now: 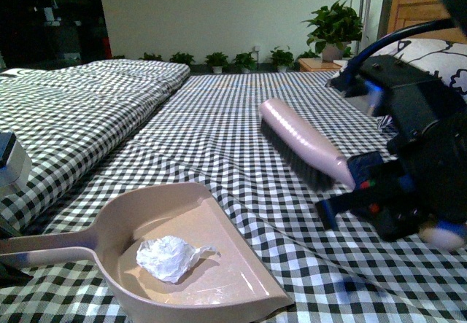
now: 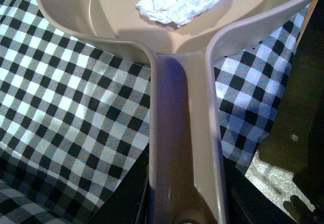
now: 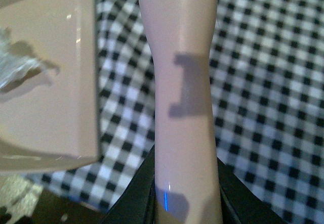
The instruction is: Clean up trash
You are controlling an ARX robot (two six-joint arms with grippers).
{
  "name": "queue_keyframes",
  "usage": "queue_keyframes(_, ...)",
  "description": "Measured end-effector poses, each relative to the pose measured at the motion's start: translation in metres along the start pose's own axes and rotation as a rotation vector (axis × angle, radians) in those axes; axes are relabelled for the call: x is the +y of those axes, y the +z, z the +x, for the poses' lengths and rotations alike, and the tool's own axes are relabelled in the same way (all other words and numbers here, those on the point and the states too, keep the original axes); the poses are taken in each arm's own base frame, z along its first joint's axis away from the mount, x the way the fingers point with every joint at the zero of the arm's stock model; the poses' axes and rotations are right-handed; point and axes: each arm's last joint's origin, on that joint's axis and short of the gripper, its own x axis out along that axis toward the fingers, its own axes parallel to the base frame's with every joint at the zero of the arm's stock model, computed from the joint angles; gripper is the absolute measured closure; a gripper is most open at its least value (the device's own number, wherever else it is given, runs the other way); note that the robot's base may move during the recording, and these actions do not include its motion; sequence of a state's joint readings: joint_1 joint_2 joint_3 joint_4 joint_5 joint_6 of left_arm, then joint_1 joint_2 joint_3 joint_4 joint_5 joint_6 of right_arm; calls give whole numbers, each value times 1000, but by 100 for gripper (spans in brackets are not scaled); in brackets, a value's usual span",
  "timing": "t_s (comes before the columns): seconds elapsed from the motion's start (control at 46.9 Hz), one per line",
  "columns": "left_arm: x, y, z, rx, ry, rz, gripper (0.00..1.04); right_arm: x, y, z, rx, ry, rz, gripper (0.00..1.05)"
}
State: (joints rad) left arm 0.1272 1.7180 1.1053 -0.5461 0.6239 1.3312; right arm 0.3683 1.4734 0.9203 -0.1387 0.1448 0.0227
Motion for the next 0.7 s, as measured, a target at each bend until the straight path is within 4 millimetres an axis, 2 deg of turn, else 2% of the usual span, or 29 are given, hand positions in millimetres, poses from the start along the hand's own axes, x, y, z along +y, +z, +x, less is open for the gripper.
queue_keyframes(0.128, 0, 0, 0, 0, 0, 0, 77, -30, 4, 6, -48, -75, 54, 85)
queue_keyframes(0.235, 0, 0, 0, 0, 0, 0, 77, -70, 4, 12, -77, -180, 108, 85)
queue_keyframes(0.405, 1, 0, -1, 24, 1, 15, 77, -112, -2, 10, -83, -295, 153, 85)
queue_keyframes(0.597, 17, 8, -6, 4, 98, 34, 77, -134, -5, 4, -88, -324, 174, 85)
queue_keyframes(0.704, 34, 18, -14, -27, 211, -10, 77, -141, 0, -12, -134, -325, 180, 85)
